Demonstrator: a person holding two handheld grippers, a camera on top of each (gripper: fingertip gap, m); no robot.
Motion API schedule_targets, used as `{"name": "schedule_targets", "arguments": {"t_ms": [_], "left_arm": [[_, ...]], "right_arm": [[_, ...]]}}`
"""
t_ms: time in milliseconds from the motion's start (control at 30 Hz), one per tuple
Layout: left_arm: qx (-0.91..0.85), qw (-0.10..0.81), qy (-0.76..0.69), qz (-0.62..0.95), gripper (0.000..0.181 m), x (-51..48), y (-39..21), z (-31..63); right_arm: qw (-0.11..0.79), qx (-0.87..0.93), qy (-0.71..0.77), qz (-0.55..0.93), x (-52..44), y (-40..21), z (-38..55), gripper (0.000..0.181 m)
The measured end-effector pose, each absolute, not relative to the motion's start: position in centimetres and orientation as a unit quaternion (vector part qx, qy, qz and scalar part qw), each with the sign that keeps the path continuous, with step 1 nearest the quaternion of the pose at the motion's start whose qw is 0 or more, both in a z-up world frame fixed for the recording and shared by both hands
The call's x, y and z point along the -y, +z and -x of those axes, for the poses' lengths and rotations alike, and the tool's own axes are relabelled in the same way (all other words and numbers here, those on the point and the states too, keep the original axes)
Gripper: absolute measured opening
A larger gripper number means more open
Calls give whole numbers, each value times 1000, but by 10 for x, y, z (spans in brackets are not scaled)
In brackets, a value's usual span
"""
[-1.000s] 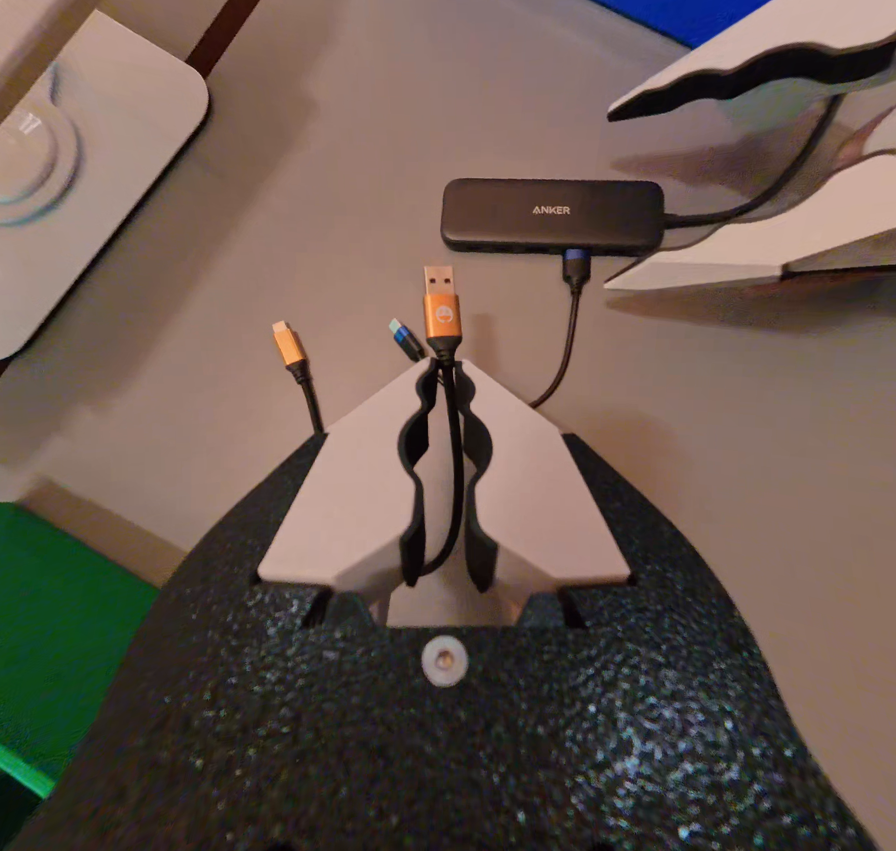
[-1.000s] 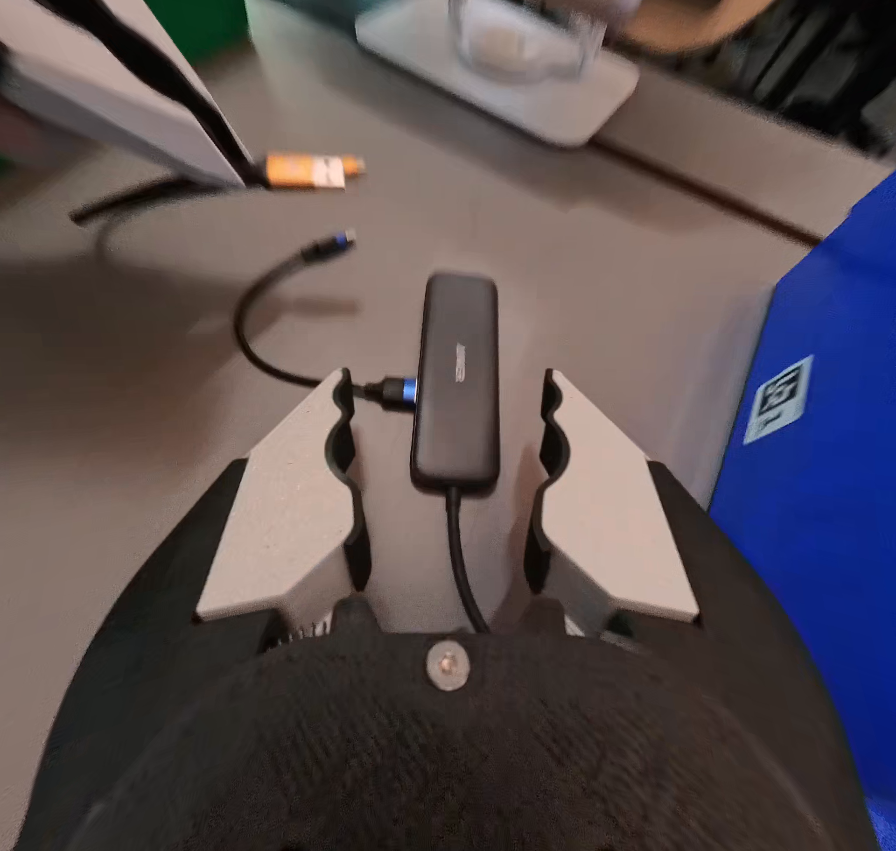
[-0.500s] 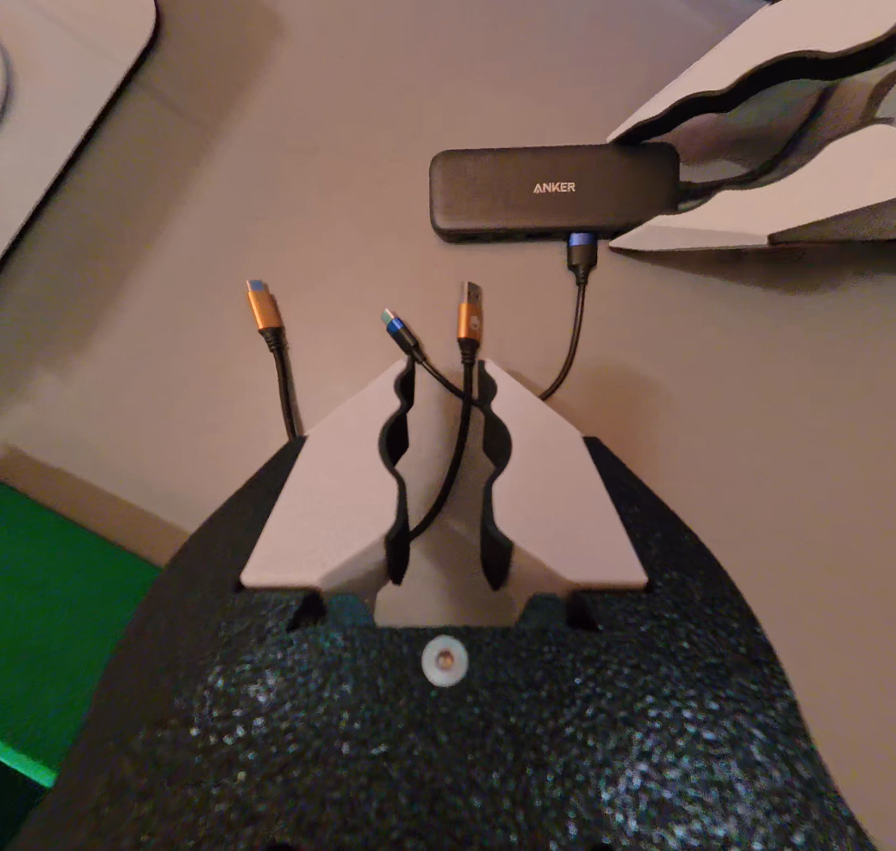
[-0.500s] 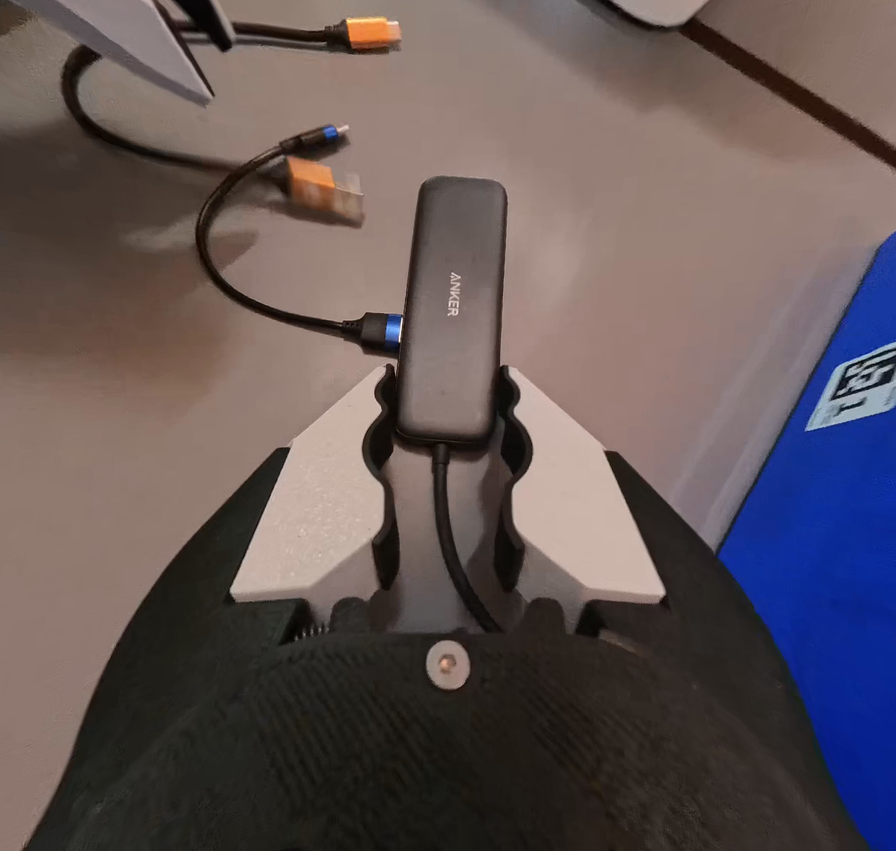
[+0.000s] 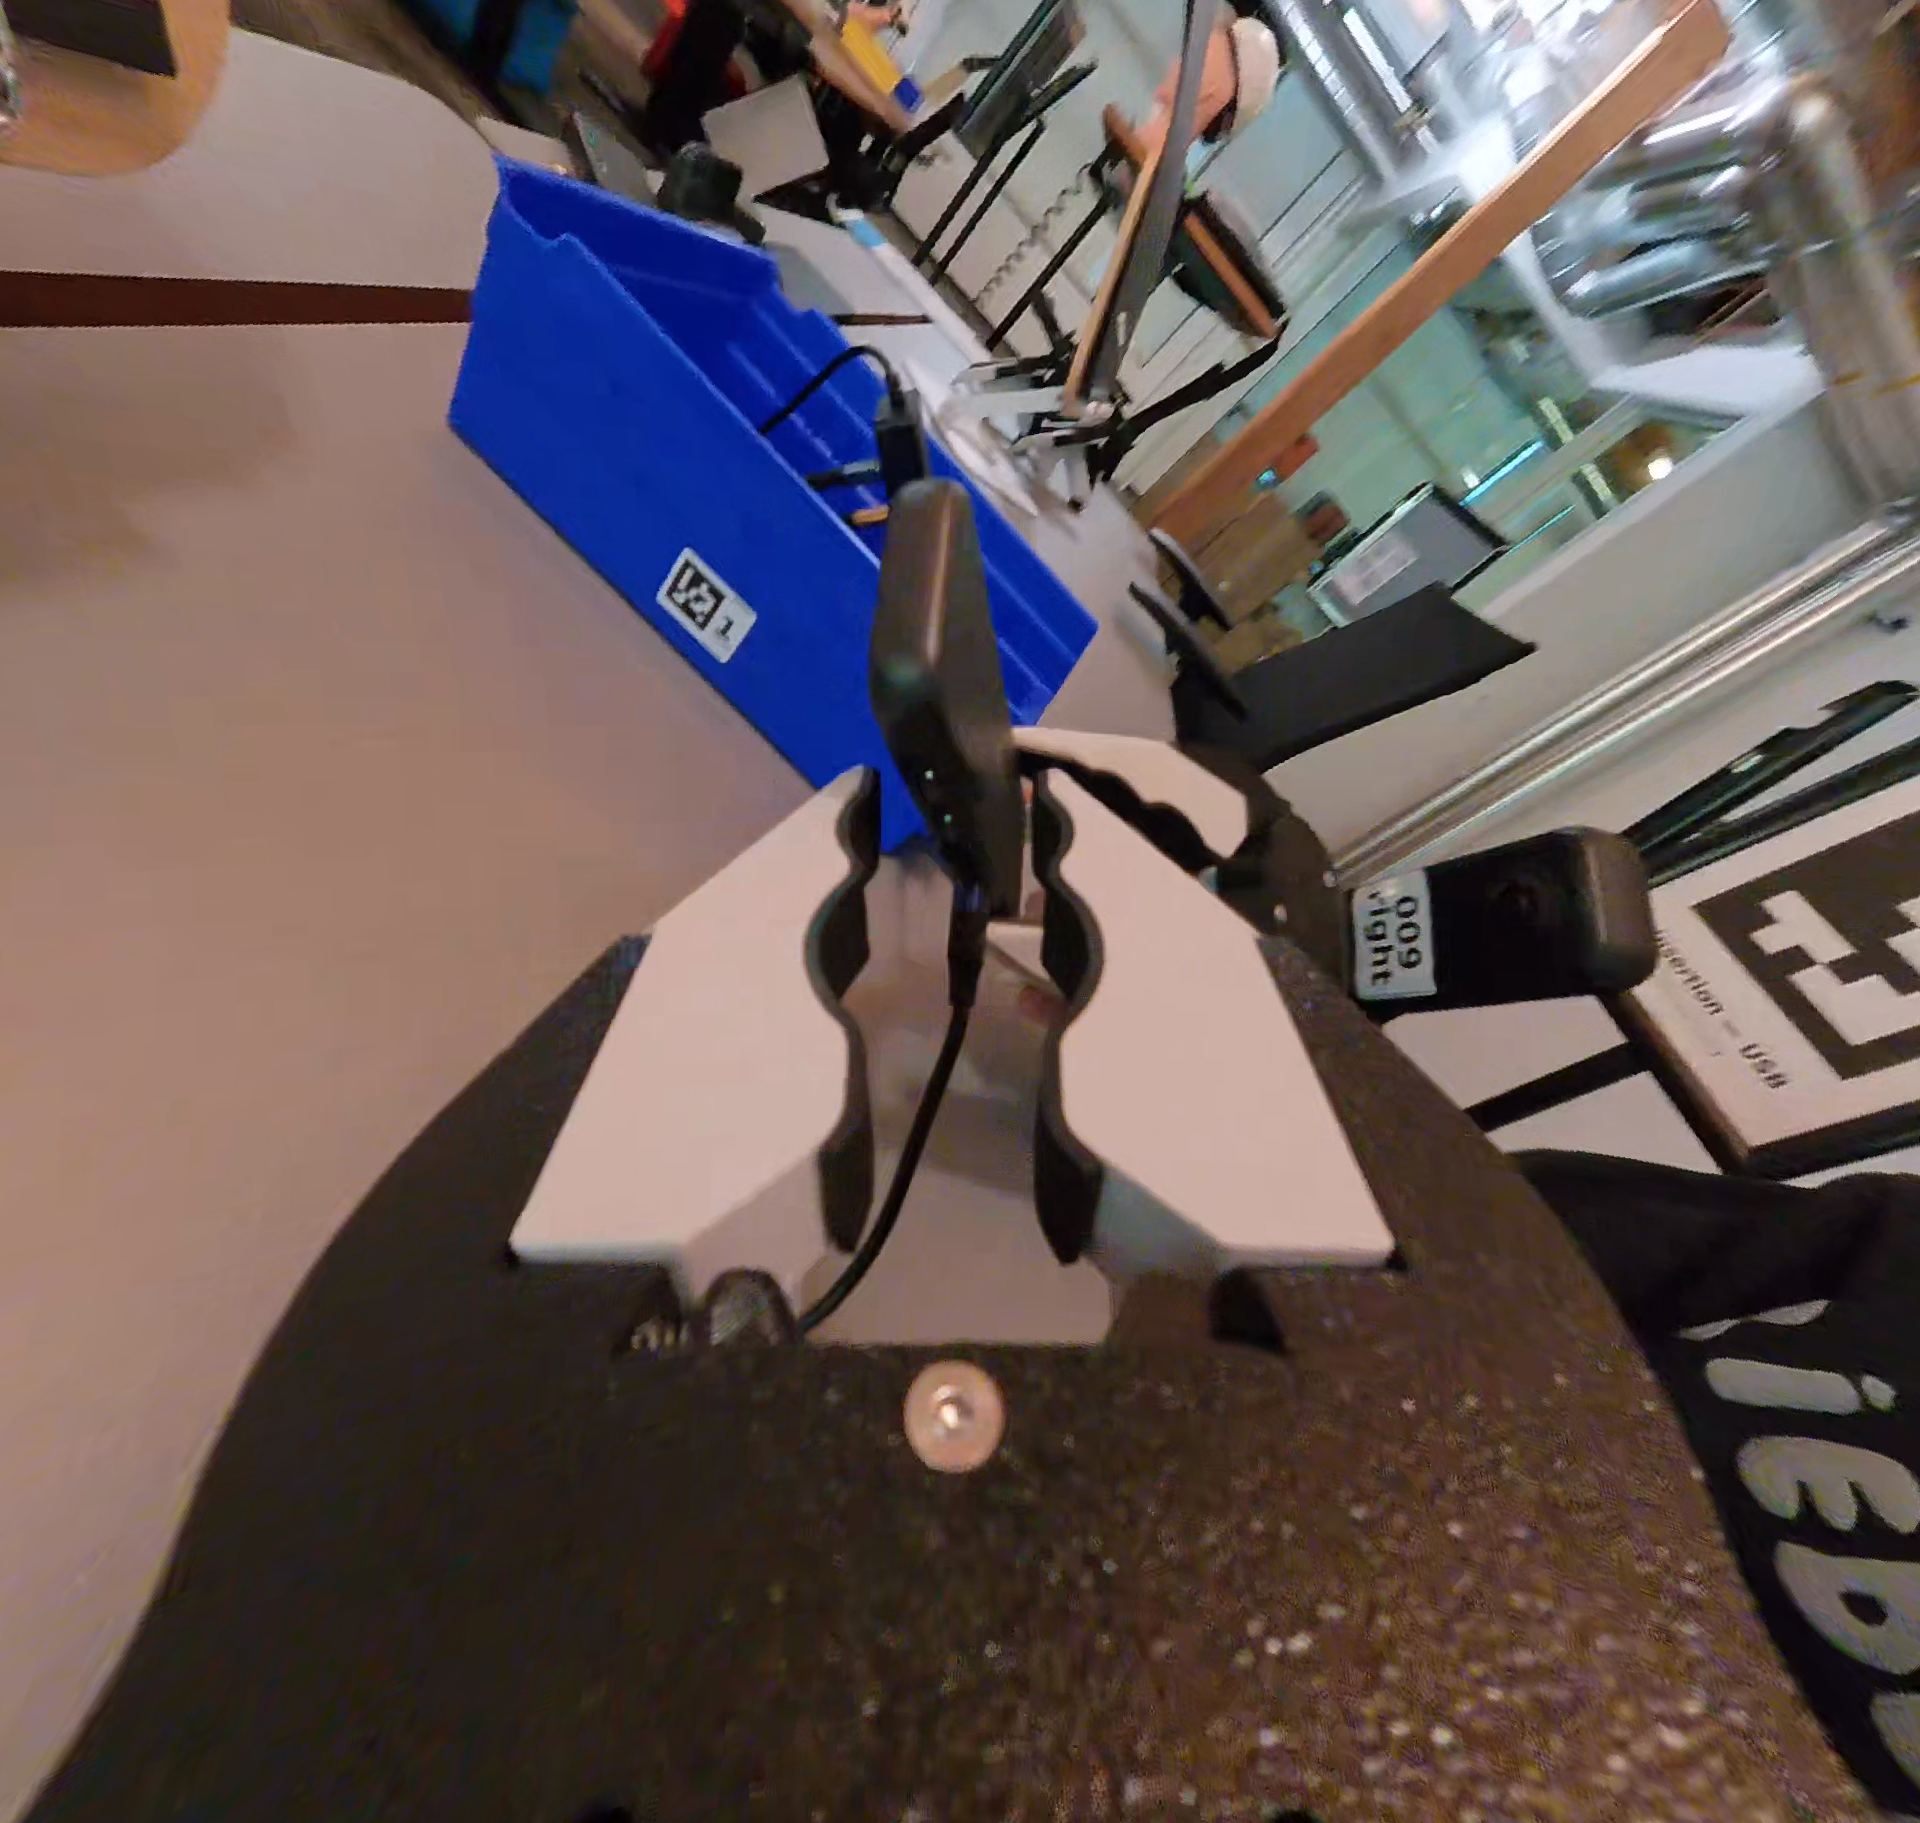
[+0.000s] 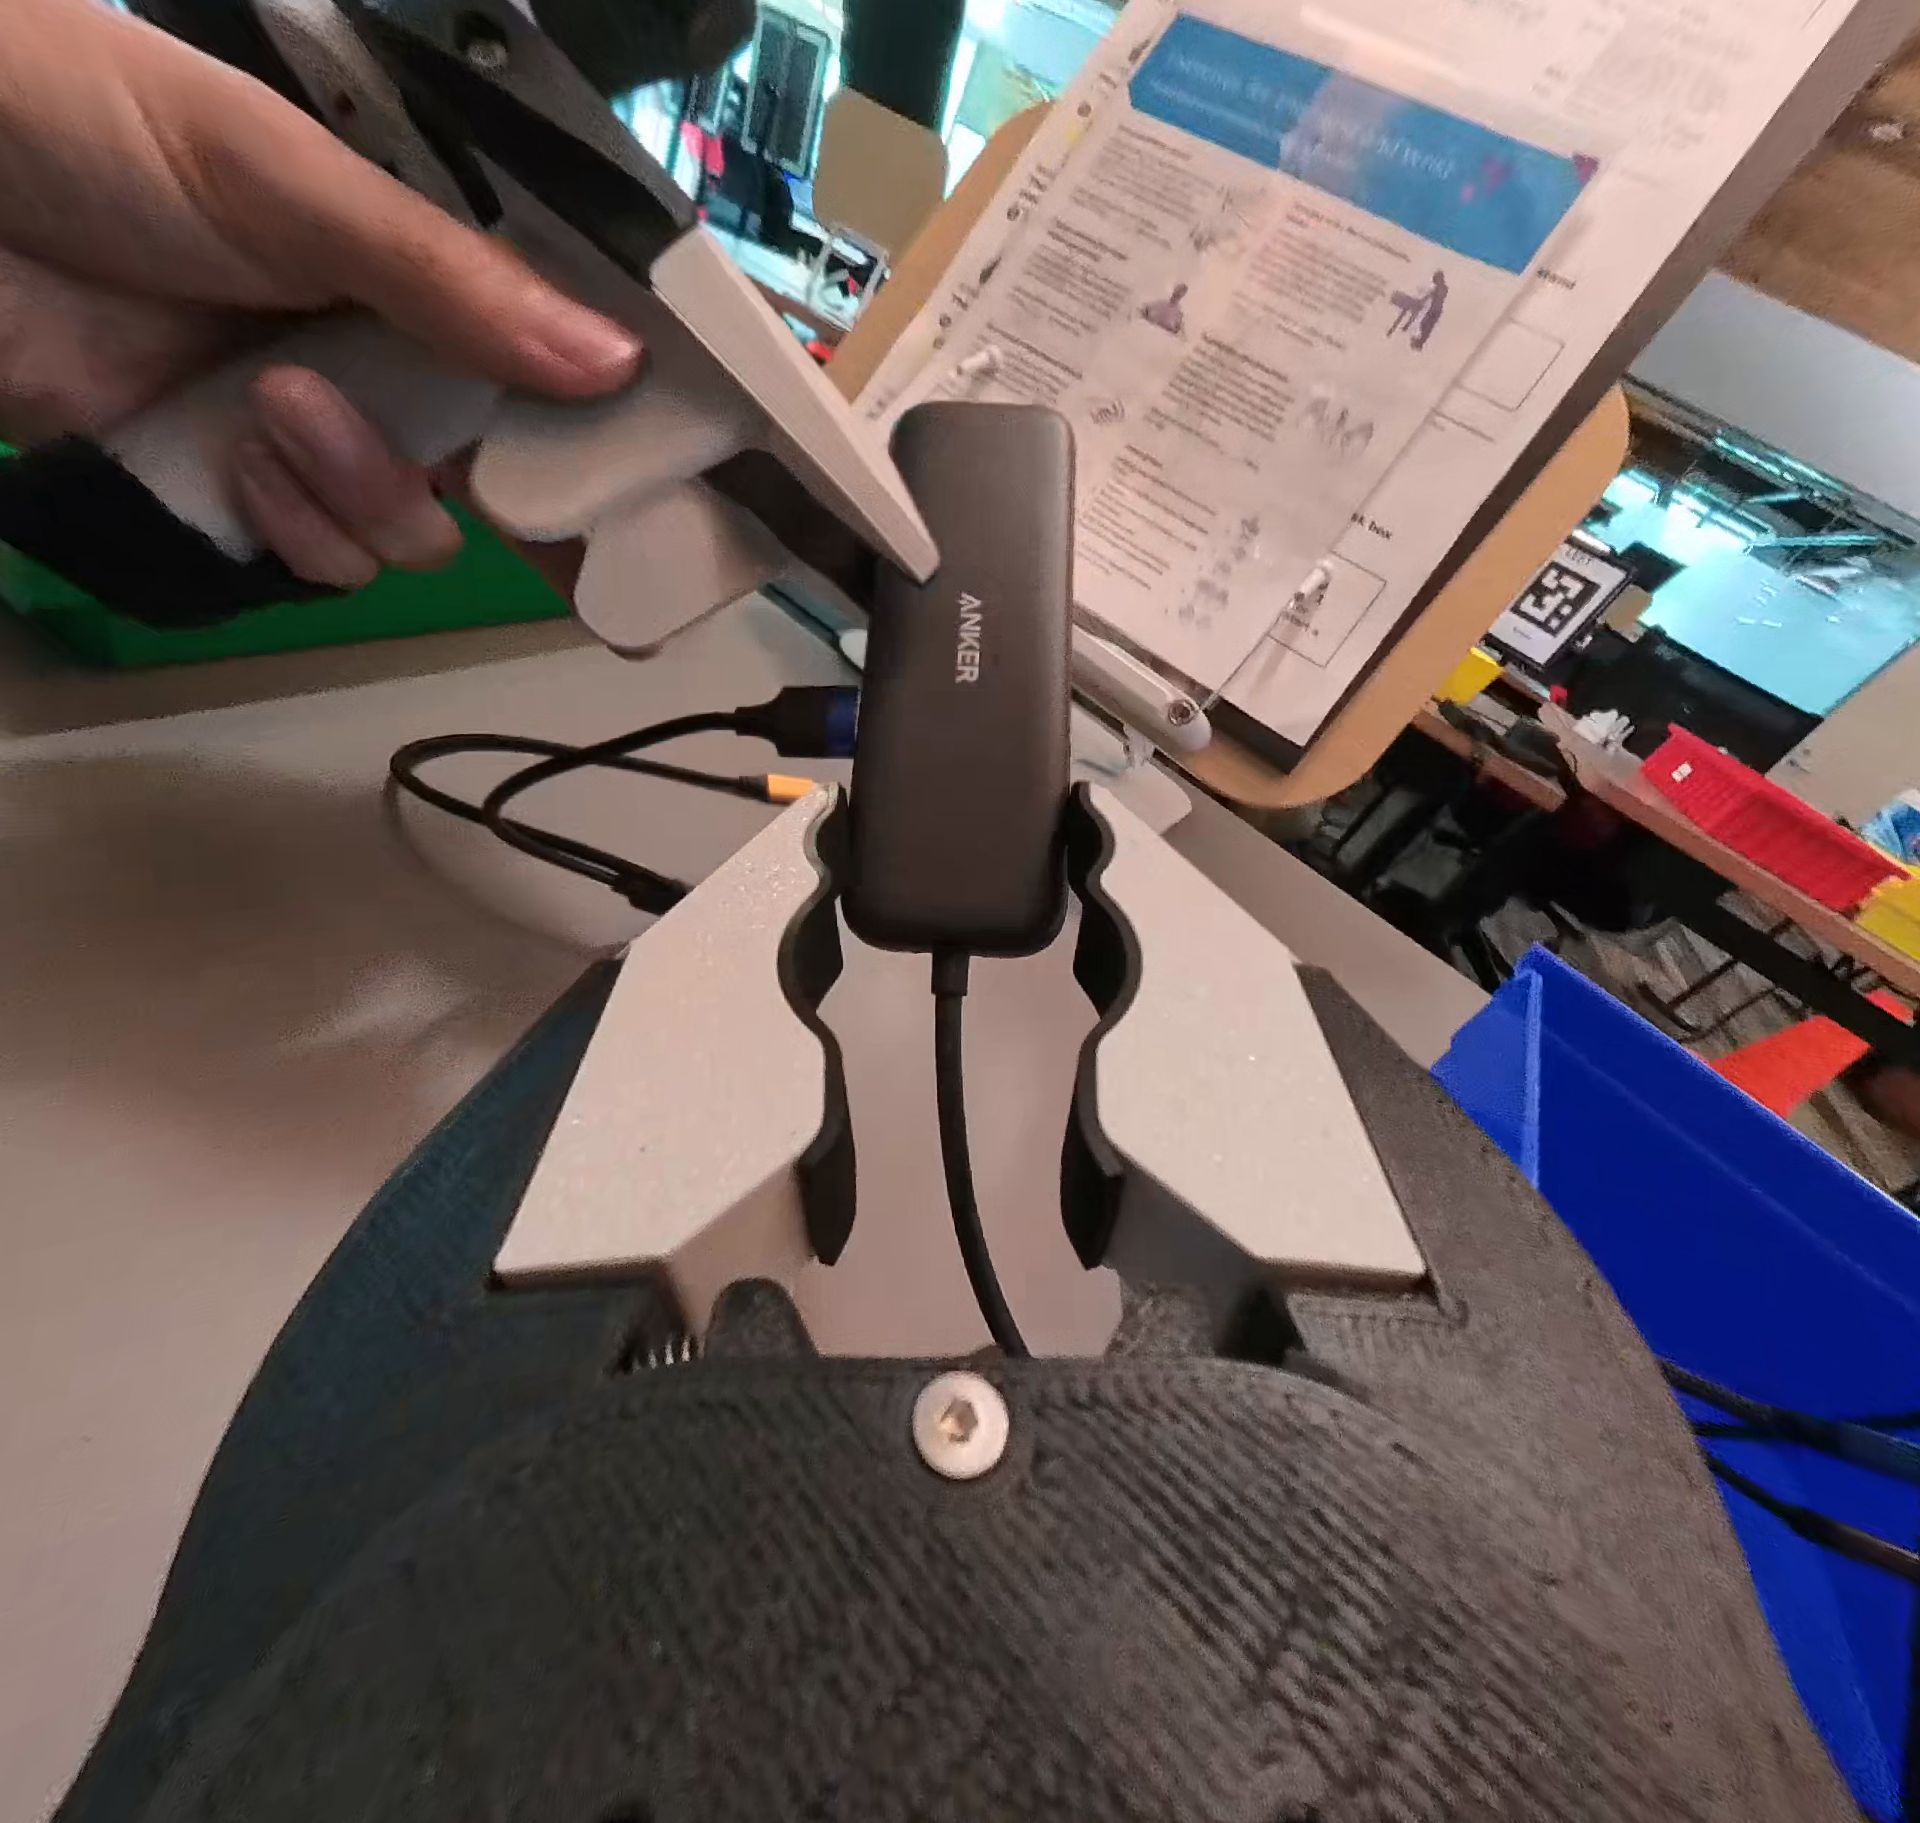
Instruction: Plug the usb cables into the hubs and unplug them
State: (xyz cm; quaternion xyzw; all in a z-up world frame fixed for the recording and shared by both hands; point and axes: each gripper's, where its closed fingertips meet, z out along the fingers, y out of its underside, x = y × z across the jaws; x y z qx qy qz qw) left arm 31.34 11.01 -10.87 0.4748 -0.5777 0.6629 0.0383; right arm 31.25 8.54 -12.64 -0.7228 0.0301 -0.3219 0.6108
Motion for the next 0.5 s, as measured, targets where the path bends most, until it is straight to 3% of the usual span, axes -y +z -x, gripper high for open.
{"name": "schedule_targets", "arguments": {"t_ms": [33,67,233,367,500], "left_arm": [[564,47,677,-472,25,-109,-105,-314],[554,58,686,-468,10,-107,-102,-314],[503,94,716,-476,9,-109,-92,-316],[485,99,720,-486,10,-114,-75,-309],[587,79,660,-461,9,-102,-89,-292]], "right_arm": [[616,-21,-315,722,-87,-126,-309,41],[618,-9,-306,724,-89,-127,-305,41],[654,-27,-297,696,-90,-118,-304,41],[715,-47,-334,612,-76,-77,-298,61],[696,-6,-376,611,-76,-72,-292,67]]}}
